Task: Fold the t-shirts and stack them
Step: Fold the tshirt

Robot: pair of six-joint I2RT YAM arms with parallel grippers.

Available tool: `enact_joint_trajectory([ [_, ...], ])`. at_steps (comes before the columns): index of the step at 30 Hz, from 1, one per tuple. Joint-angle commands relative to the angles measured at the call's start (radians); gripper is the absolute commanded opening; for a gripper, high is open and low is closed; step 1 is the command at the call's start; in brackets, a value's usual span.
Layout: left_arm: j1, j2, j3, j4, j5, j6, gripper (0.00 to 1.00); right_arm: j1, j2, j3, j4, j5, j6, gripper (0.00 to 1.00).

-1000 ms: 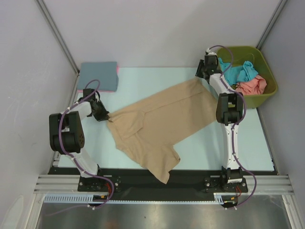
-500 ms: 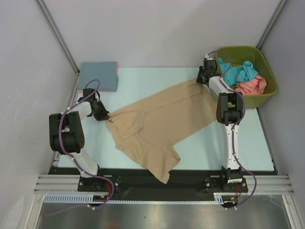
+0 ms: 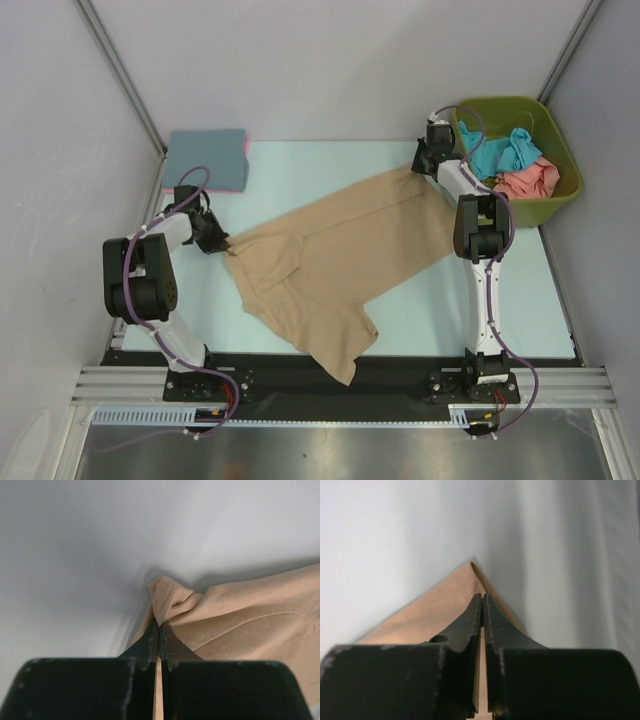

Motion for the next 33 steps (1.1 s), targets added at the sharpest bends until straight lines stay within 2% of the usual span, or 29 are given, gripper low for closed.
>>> enact_joint_trajectory([
  [1,-0.005,-0.048,-0.012,0.012,-0.007,-0.005,0.00,0.002,-0.051,0.051,0.085,0.019,0.003,0.03],
  [15,-0.005,-0.085,-0.048,0.020,-0.027,-0.013,0.01,0.006,0.075,0.188,0.051,0.015,0.032,0.10],
  [16,-0.005,-0.085,-0.051,0.018,-0.030,-0.015,0.01,0.005,0.078,0.191,0.040,0.016,0.031,0.12],
  [18,-0.005,-0.091,-0.051,0.015,-0.030,-0.018,0.01,0.005,0.084,0.203,0.028,0.018,0.026,0.22],
  [20,-0.005,-0.096,-0.049,0.014,-0.031,-0.019,0.01,0.003,0.085,0.205,0.016,0.027,0.013,0.35],
  [22,-0.005,-0.105,-0.043,0.003,-0.042,-0.021,0.13,0.005,0.081,0.218,-0.006,0.038,0.002,0.45],
  [23,-0.005,-0.114,-0.043,-0.005,-0.060,-0.021,0.15,0.002,0.077,0.226,-0.019,0.050,-0.003,0.51],
  [25,-0.005,-0.137,-0.040,-0.012,-0.082,-0.021,0.28,0.002,0.059,0.263,-0.080,0.075,-0.001,0.56],
  [26,-0.005,-0.145,-0.037,-0.024,-0.091,-0.022,0.35,0.002,0.045,0.265,-0.093,0.099,-0.001,0.60],
  [27,-0.006,-0.154,-0.032,-0.034,-0.114,-0.024,0.47,0.003,0.029,0.260,-0.104,0.110,-0.001,0.61],
  [29,-0.005,-0.189,-0.022,-0.049,-0.129,-0.022,0.50,0.005,-0.019,0.242,-0.134,0.133,-0.003,0.63],
  [33,-0.019,-0.272,-0.012,-0.098,-0.165,-0.012,0.54,0.005,-0.075,0.220,-0.219,0.122,0.023,0.59],
])
